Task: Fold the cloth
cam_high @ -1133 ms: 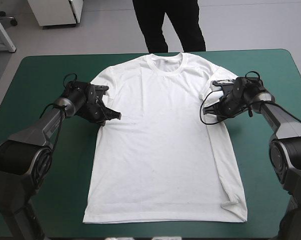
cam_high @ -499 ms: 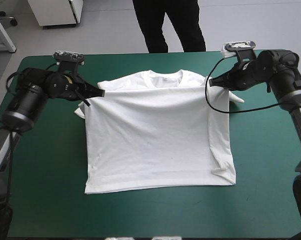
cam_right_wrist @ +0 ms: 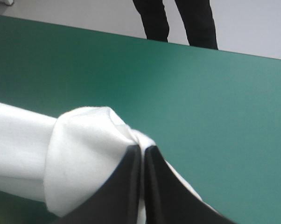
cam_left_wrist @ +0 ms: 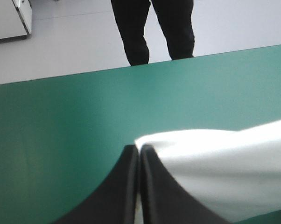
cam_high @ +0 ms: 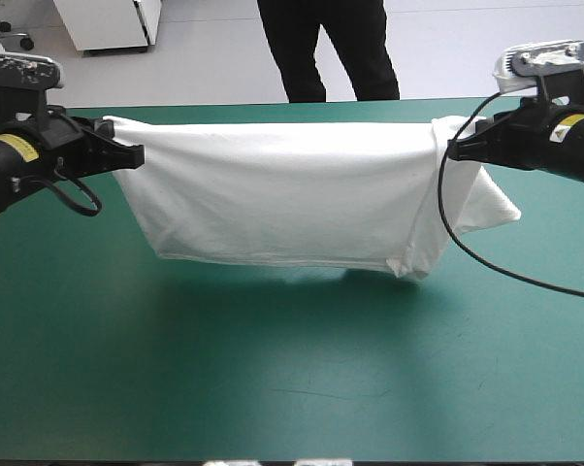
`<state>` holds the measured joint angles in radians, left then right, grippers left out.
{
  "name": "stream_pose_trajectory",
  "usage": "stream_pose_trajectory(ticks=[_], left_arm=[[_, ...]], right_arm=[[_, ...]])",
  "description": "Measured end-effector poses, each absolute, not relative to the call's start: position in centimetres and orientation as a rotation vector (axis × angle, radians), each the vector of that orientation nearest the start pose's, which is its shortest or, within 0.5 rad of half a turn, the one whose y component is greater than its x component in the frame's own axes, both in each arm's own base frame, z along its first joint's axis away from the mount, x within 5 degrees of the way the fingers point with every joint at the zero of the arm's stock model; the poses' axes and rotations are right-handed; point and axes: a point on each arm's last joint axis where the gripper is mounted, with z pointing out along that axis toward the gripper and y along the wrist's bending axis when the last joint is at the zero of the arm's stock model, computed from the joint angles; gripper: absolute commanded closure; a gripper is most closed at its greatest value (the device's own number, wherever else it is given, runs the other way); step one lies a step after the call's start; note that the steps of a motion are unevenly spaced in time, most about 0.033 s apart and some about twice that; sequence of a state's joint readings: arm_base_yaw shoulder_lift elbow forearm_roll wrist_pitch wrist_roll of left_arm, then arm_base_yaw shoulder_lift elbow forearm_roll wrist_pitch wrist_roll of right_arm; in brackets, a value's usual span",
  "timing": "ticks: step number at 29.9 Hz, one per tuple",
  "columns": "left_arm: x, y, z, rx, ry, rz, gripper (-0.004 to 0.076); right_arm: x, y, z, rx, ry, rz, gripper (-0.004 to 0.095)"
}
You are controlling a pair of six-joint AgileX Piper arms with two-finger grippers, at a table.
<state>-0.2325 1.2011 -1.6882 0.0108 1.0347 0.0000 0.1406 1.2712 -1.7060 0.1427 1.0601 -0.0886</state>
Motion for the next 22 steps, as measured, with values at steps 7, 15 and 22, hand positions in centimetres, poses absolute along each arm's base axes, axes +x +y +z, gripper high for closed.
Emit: stream_pose_trajectory(ticks=[7, 15, 22], left_arm=[[17.9, -4.5, 52.8, 0.231, 1.958, -0.19, 0.0733], [20.8, -5.3, 51.7, 0.258, 1.996, -0.187, 0.0733], [26.0, -6.5, 50.5, 0.241, 1.914, -0.191, 0.0733]], right_arm=[[20.2, 4.0, 52.1, -0.223, 2.011, 0.213, 0.0925], [21.8, 4.1, 52.5, -0.181, 1.926, 0.227, 0.0925], [27.4, 4.8, 51.7, -0.159, 1.897, 0.226, 0.0925]])
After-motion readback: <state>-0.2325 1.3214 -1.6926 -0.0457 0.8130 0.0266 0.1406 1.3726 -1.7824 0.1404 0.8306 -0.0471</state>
